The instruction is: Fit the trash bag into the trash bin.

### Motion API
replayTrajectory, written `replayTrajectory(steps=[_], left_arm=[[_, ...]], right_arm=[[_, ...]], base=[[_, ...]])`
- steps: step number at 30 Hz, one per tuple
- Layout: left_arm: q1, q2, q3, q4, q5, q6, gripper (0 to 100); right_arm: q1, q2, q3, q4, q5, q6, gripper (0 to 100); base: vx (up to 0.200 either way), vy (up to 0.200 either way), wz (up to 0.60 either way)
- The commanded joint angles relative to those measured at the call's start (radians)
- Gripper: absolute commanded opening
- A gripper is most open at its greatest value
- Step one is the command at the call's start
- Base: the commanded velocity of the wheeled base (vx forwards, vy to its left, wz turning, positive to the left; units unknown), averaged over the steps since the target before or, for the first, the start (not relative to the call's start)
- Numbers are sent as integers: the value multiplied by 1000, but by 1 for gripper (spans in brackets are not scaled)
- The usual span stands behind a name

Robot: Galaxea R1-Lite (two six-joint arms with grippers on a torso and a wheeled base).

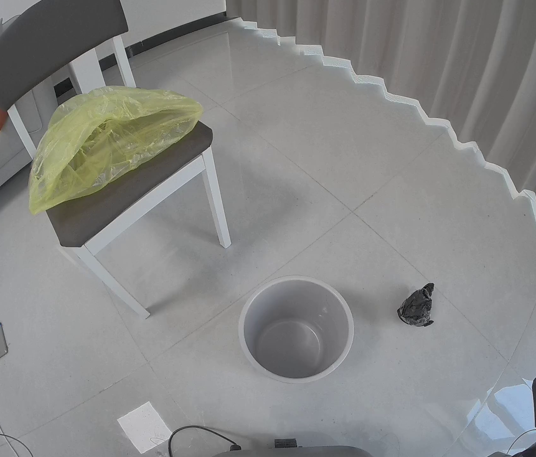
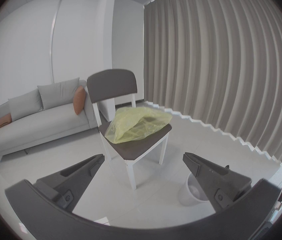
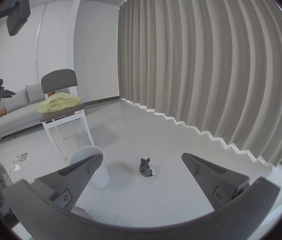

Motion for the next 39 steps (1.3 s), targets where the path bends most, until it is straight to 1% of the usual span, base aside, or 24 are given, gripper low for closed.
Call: replayTrajectory(steps=[1,4,7,9,10,11,13,14,15,23,29,31,39], left_arm=[[29,505,-181,-92,50,25,100],[71,594,-237,-95,50,34,100],[81,666,-290,-93,56,34,100],[81,732,-336,-96,94,33,100],[81,740,-342,-96,100,33,100],[81,777,-372,-98,134,33,100],[81,777,-372,-98,134,33,100],[81,832,-420,-107,178,34,100],[81,844,-434,-110,184,36,100],[78,930,-506,-112,223,82,100],[80,1005,-564,-110,234,82,100],[84,1031,-592,-110,249,83,100],[118,1086,-652,-115,250,82,100]], right_arm=[[0,-13,17,-1,1,-2,100],[0,-13,17,1,-1,0,100],[0,-13,17,1,-5,-2,100],[0,-13,17,1,-5,-2,100],[0,-13,17,1,-5,-2,100],[0,-13,17,1,-7,-2,100],[0,-13,17,1,-7,-2,100],[0,-13,17,1,-7,-2,100],[0,-13,17,1,-8,0,100],[0,-13,17,1,-8,0,100],[0,-13,17,1,-8,0,100],[0,-13,17,1,-10,1,100],[0,-13,17,1,-15,9,100]], base=[[0,0,0],[0,0,0],[0,0,0],[0,0,0],[0,0,0],[0,0,0],[0,0,0],[0,0,0],[0,0,0],[0,0,0],[0,0,0],[0,0,0],[0,0,0]])
